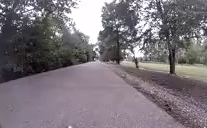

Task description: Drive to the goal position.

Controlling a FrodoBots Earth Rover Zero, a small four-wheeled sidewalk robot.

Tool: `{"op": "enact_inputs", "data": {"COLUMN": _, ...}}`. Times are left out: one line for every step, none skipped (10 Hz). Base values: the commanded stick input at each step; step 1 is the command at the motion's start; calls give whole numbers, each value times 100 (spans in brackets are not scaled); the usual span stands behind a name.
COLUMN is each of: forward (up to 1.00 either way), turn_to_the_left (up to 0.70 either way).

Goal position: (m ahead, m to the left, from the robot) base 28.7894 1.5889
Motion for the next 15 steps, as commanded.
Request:
{"op": "enact_inputs", "data": {"forward": 6, "turn_to_the_left": 1}}
{"op": "enact_inputs", "data": {"forward": 6, "turn_to_the_left": 1}}
{"op": "enact_inputs", "data": {"forward": 6, "turn_to_the_left": 1}}
{"op": "enact_inputs", "data": {"forward": 6, "turn_to_the_left": 1}}
{"op": "enact_inputs", "data": {"forward": 6, "turn_to_the_left": 1}}
{"op": "enact_inputs", "data": {"forward": 6, "turn_to_the_left": 1}}
{"op": "enact_inputs", "data": {"forward": 6, "turn_to_the_left": 1}}
{"op": "enact_inputs", "data": {"forward": 6, "turn_to_the_left": 1}}
{"op": "enact_inputs", "data": {"forward": 6, "turn_to_the_left": 1}}
{"op": "enact_inputs", "data": {"forward": 6, "turn_to_the_left": 1}}
{"op": "enact_inputs", "data": {"forward": 6, "turn_to_the_left": 1}}
{"op": "enact_inputs", "data": {"forward": 6, "turn_to_the_left": 1}}
{"op": "enact_inputs", "data": {"forward": 6, "turn_to_the_left": 1}}
{"op": "enact_inputs", "data": {"forward": 6, "turn_to_the_left": 1}}
{"op": "enact_inputs", "data": {"forward": 6, "turn_to_the_left": 1}}
